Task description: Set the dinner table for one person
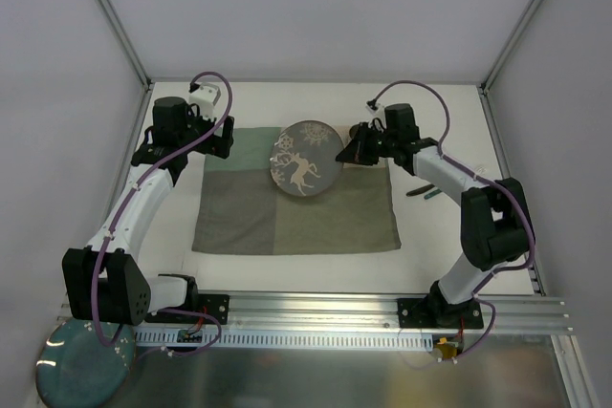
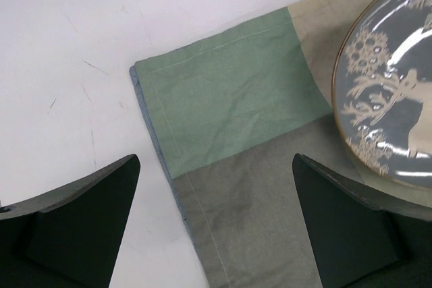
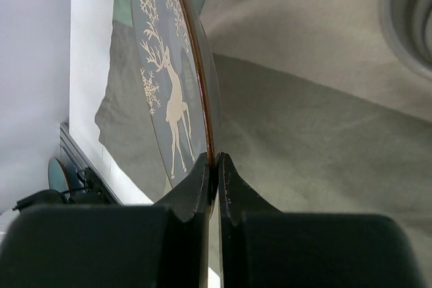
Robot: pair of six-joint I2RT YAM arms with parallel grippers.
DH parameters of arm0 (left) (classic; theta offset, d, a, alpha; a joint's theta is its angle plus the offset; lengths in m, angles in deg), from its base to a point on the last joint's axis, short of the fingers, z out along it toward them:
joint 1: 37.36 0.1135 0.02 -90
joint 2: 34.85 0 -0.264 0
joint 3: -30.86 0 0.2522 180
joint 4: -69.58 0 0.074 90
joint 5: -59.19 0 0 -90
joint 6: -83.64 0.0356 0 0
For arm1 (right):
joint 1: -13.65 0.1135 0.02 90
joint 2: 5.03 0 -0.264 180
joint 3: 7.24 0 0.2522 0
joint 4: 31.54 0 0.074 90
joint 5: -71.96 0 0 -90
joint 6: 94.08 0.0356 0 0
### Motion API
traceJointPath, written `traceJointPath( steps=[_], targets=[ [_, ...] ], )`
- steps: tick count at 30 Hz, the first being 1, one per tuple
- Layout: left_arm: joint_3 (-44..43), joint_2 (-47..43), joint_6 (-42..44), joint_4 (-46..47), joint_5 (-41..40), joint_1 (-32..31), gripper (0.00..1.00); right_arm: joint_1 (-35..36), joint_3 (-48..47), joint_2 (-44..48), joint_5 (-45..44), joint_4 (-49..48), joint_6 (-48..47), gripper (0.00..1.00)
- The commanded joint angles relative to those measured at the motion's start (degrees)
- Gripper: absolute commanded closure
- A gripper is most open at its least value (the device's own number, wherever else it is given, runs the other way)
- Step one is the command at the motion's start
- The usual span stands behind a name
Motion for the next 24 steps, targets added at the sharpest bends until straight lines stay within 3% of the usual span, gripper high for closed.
traceJointPath(
  steps=[1,24],
  targets=[
    [-0.1,-0.4,1.0,2.7,-0.6,0.8,0.01,3.0,-1.1,1.2,2.7,-5.0,-0.3,1.00],
    [2.3,-0.7,1.7,4.2,-1.0,1.4,0.01,10.3,-0.4,-3.7,3.5,-4.7,0.7,1.00]
  ],
)
